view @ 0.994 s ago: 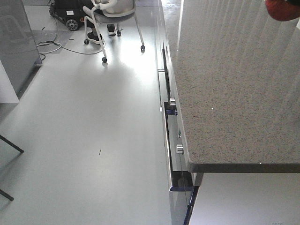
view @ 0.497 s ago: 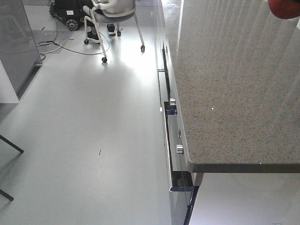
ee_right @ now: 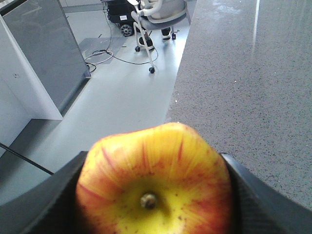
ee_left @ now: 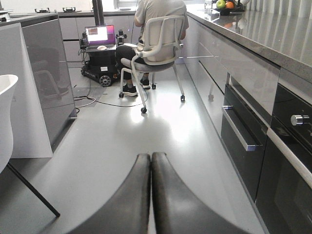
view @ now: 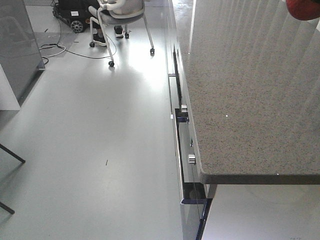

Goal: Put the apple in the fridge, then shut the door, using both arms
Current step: 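Drive the base away from the counter holding the apple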

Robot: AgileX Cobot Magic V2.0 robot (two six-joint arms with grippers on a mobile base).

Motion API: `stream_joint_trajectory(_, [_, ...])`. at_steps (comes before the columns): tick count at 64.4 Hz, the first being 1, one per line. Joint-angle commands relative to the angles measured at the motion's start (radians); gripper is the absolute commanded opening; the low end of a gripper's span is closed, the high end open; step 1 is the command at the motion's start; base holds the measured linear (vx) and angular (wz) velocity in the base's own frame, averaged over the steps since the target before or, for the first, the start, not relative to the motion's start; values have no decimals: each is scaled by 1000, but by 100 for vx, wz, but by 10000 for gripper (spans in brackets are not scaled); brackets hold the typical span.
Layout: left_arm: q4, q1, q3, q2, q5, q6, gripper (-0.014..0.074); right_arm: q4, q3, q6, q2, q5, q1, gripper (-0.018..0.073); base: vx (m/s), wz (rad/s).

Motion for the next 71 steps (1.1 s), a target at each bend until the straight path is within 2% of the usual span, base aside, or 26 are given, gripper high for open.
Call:
stream_joint_trajectory(1, [1,-4,-16,-14,-68,-6,-6,22,-33,-8,-28,-73,-5,159,0,0])
stream_joint_trajectory(42, [1,-4,-16,-14,-68,-6,-6,22,-33,-8,-28,-73,-5,159,0,4])
stream_joint_trajectory(71, [1,-4,-16,-14,-68,-6,-6,22,-33,-8,-28,-73,-5,159,-1,34])
